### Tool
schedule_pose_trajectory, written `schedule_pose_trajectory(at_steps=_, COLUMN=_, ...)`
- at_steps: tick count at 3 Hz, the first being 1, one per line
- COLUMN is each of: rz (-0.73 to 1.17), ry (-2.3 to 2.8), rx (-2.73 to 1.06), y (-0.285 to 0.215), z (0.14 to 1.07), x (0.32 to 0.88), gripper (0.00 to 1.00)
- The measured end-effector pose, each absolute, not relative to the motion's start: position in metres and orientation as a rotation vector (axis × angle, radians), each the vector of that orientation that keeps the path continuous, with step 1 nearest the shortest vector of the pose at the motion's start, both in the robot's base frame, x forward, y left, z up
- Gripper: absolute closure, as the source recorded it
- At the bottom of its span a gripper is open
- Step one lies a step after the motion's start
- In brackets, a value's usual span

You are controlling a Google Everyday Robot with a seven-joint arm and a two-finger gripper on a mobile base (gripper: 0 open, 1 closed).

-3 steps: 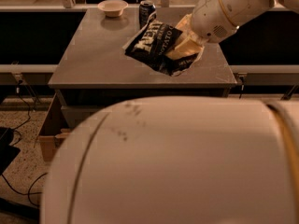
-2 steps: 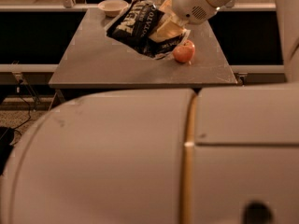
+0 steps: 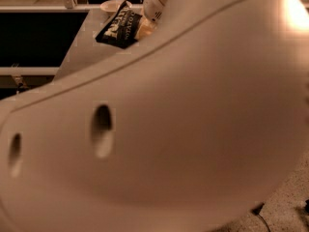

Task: Pick blue chip bag from bottom drawer and place on counter

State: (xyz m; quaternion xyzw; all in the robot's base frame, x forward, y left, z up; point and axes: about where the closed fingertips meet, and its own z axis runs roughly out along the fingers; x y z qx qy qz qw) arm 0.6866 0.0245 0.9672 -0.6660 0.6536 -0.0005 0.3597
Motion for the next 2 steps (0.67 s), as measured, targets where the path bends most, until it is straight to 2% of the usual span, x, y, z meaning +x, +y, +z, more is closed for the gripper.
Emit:
schedule_pose_trajectory(at_steps=1, rz=-0.042, ry=1.674, rx=-1.737, y=0.0156, z=0.9646, x=0.6904, gripper=0.82)
schedule_pose_trajectory(at_steps=2, rz=-0.063, ry=1.655, rx=-1.748, y=0.0057, z=0.9666, x=0.6898, gripper=0.59)
